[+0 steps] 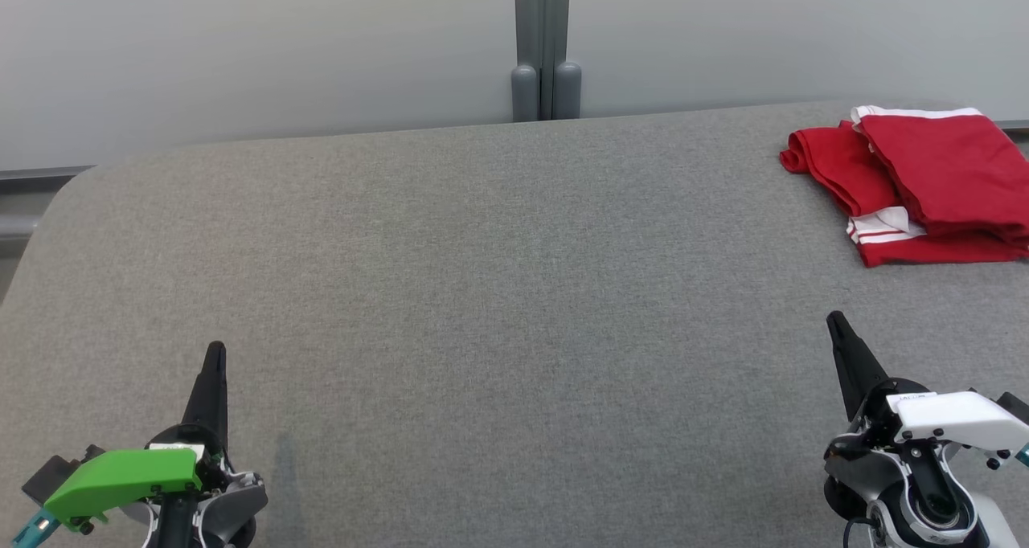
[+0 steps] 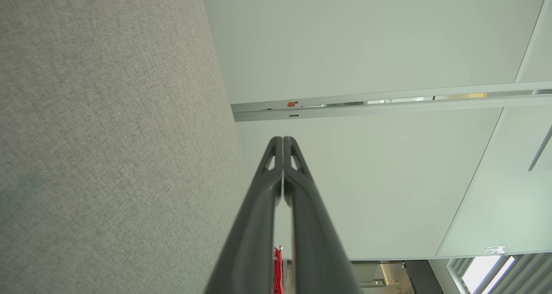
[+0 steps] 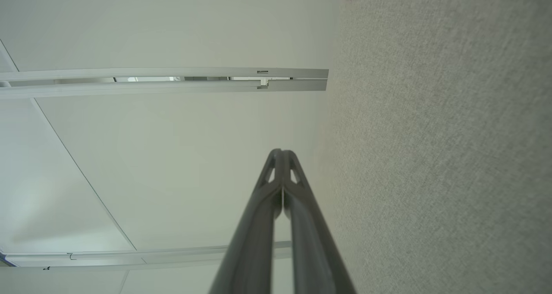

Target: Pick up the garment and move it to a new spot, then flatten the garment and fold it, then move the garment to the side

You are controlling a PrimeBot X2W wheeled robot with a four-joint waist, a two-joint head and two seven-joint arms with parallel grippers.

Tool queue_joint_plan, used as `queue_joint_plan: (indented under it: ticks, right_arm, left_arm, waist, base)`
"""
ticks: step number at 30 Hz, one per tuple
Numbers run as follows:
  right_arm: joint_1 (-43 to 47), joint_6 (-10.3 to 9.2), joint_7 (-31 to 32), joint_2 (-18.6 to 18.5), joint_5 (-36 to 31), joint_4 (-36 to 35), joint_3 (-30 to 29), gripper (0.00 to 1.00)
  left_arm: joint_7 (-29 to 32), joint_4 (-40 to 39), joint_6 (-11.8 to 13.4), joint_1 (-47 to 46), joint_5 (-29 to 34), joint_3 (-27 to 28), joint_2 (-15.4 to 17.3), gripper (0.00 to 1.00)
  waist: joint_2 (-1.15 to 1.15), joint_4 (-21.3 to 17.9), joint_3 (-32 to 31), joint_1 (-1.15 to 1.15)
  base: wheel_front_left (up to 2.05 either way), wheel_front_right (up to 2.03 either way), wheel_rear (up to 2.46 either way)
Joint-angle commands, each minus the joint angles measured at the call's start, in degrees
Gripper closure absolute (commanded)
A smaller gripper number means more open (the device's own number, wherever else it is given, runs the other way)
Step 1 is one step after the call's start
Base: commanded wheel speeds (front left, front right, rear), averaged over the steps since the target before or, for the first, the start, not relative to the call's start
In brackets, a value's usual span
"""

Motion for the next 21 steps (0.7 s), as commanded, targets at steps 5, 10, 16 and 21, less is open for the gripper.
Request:
queue_joint_plan:
  ticks: [5, 10, 16, 21]
  right_arm:
    - [-0.5, 0.02, 0.7, 0.1, 2.6, 0.2, -0.3, 1.00]
    - [-0.5, 0.02, 0.8, 0.1, 2.8, 0.2, -0.3, 1.00]
    - [-0.5, 0.02, 0.8, 0.1, 2.8, 0.2, -0.3, 1.00]
    - [-0.5, 0.02, 0.8, 0.1, 2.8, 0.2, -0.3, 1.00]
  left_arm:
    - [0.7, 0.2, -0.5, -1.1, -2.9, 0.4, 0.4, 1.00]
    - [0.8, 0.2, -0.6, -1.1, -2.8, 0.4, 0.4, 1.00]
    - [0.8, 0.1, -0.6, -1.1, -2.8, 0.3, 0.4, 1.00]
    - [0.8, 0.1, -0.6, -1.0, -2.8, 0.3, 0.4, 1.00]
  waist:
    - [0.00, 0.0, -0.2, 0.00]
    - [0.00, 0.0, -0.3, 0.00]
    - [0.00, 0.0, -0.3, 0.00]
    - [0.00, 0.0, -0.3, 0.00]
  base:
    - [0.00, 0.00, 0.00]
    - [0.00, 0.00, 0.00]
    - [0.00, 0.00, 0.00]
    - [0.00, 0.00, 0.00]
